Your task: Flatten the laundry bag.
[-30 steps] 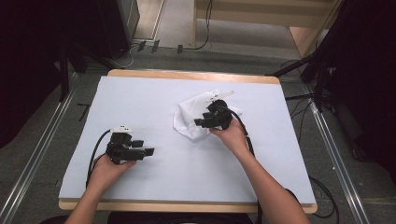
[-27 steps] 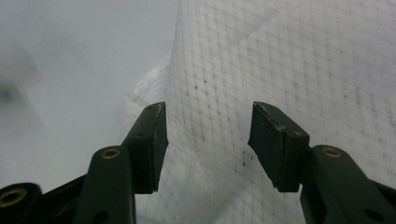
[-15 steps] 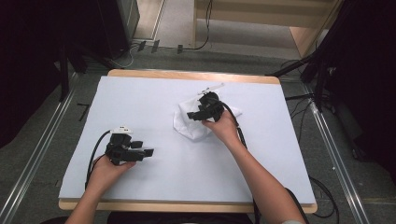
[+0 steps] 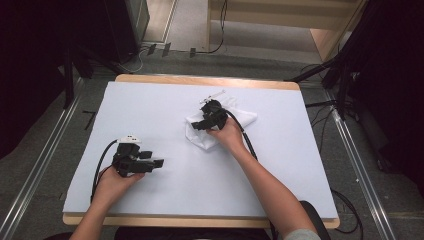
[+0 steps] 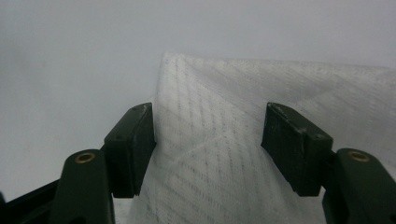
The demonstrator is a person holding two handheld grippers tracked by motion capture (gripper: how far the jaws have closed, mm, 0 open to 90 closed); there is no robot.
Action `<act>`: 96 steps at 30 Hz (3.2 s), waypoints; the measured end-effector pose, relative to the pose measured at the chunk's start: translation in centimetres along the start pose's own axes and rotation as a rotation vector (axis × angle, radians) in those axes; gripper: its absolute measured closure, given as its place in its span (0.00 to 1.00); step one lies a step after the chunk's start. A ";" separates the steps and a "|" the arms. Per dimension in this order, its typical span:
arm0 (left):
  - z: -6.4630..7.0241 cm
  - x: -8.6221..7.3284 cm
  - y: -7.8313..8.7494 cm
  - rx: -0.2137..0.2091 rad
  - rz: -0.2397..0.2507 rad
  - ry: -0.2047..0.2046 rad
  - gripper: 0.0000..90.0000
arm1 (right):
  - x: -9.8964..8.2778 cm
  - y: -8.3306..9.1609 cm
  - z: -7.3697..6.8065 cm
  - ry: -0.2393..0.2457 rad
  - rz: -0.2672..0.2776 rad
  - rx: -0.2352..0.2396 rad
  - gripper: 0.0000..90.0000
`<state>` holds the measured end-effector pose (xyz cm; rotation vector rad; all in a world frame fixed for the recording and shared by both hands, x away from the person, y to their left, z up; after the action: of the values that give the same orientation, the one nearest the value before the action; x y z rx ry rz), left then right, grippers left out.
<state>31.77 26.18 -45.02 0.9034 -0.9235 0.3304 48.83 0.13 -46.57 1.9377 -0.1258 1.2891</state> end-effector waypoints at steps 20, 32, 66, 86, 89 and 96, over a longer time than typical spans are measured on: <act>0.0 -0.1 0.1 -0.001 -0.008 -0.006 0.39 | -0.7 0.3 -1.0 0.058 0.011 0.042 1.00; -0.2 0.1 0.4 0.000 0.009 0.004 0.39 | 0.1 1.4 -2.0 0.080 0.015 0.048 1.00; 2.1 4.1 -8.2 -0.158 -0.024 -0.069 0.98 | -1.5 6.2 -2.5 0.034 0.105 0.049 0.99; 4.1 3.9 -12.5 -0.118 -0.036 -0.151 1.00 | -2.4 5.4 -2.6 0.016 0.091 0.054 0.99; 4.0 3.8 -12.5 -0.124 -0.028 -0.151 1.00 | -2.4 5.5 -2.6 0.017 0.096 0.054 0.99; 4.2 3.6 -12.5 -0.114 -0.021 -0.180 1.00 | -2.4 6.4 -2.4 0.010 0.102 0.053 0.99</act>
<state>39.06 14.90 -47.51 0.8462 -1.0868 0.1785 42.83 -3.48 -44.60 1.9917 -0.1896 1.3817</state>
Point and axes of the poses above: each handheld gripper's, and its own axes: y roughly backward along the jaws, x roughly out of its top, z roughly to its right, the point moved 1 cm from there along -y, roughly forward along the jaws, and after that the axes turned 15 degrees about z, right-handed, at the moved point
